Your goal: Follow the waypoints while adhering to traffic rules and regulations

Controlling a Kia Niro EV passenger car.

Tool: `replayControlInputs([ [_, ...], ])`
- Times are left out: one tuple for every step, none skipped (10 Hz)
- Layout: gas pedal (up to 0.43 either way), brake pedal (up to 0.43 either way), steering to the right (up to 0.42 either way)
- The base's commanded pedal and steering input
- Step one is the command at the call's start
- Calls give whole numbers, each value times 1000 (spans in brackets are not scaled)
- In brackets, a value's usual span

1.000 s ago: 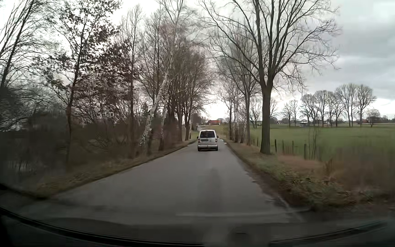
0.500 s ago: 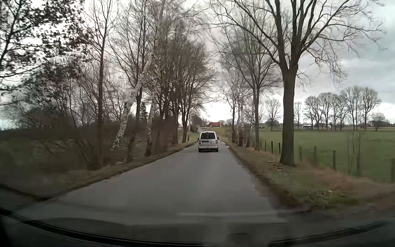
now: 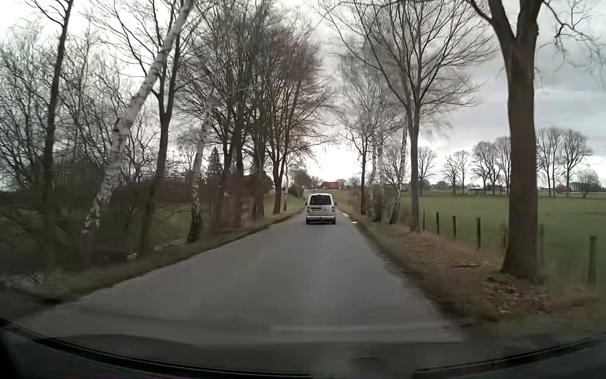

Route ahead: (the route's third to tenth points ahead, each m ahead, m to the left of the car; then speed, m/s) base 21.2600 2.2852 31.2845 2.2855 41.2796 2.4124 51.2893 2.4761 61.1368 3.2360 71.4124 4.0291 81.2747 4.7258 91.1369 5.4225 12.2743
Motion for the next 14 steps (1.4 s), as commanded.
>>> replayControlInputs([
  [157,0,0],
  [157,0,0],
  [169,0,0],
  [169,0,0],
  [169,0,0],
  [189,0,0],
  [197,0,0],
  [197,0,0],
  [197,0,0],
  [197,0,0],
  [197,0,0],
  [197,0,0],
  [197,0,0],
  [197,0,0],
])
